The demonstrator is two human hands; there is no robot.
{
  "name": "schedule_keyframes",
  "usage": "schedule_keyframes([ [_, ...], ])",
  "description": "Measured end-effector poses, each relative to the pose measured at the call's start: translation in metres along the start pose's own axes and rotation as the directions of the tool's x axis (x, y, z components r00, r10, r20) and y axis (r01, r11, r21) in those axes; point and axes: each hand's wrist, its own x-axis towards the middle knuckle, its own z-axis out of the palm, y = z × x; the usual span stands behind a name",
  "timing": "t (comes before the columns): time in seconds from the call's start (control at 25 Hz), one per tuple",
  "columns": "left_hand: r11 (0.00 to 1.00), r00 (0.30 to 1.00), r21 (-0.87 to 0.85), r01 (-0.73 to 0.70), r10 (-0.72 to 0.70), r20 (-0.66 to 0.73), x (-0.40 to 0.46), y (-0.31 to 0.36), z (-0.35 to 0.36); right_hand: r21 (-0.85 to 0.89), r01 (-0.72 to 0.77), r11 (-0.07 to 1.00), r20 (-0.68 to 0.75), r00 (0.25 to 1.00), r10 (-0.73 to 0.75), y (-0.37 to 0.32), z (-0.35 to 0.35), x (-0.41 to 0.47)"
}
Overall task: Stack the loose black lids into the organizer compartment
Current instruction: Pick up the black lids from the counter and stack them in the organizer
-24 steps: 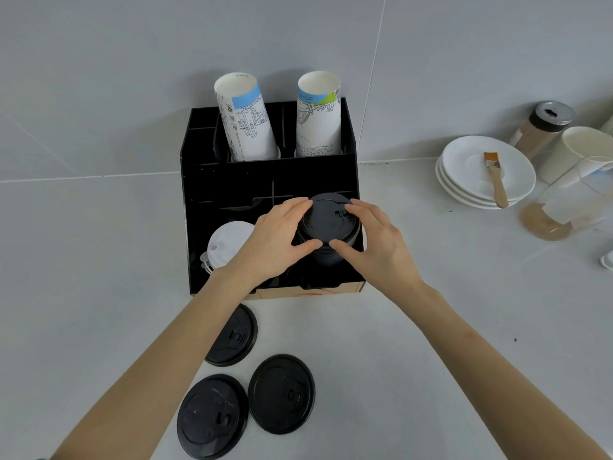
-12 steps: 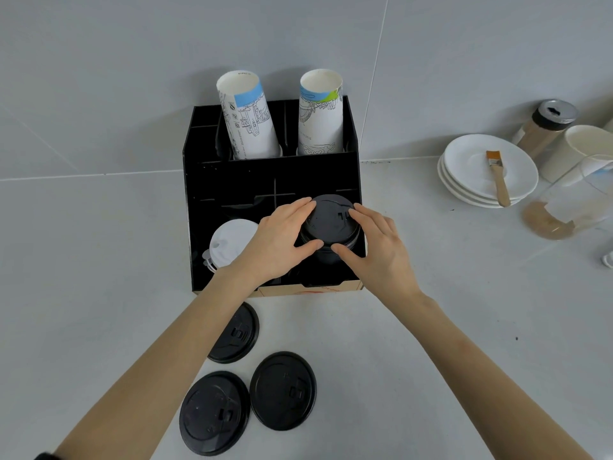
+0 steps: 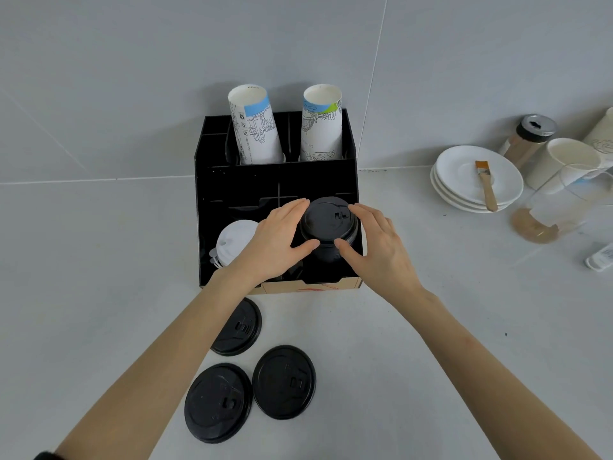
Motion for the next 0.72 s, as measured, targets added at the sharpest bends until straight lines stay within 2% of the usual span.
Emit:
schedule_keyframes([
  [0.16,1.000,0.999,-0.029,-0.001,0.000,-0.037,-0.022,0.001,-0.004,0.025,0.052,0.998,0.010,0.999,-0.052,-0.009,0.000,-0.018],
  [0.44,0.993,0.994,-0.062,0.105,-0.103,0.029,-0.084,-0.017,0.010,0.020,0.108,0.994,0.139,0.984,-0.110,-0.011,0.019,-0.064],
  [0.72,0.983,0.960,-0.005,0.185,-0.179,0.216,-0.138,-0.033,0.032,0.033,0.087,0.996,0.343,0.935,-0.093,-0.006,0.048,-0.111],
])
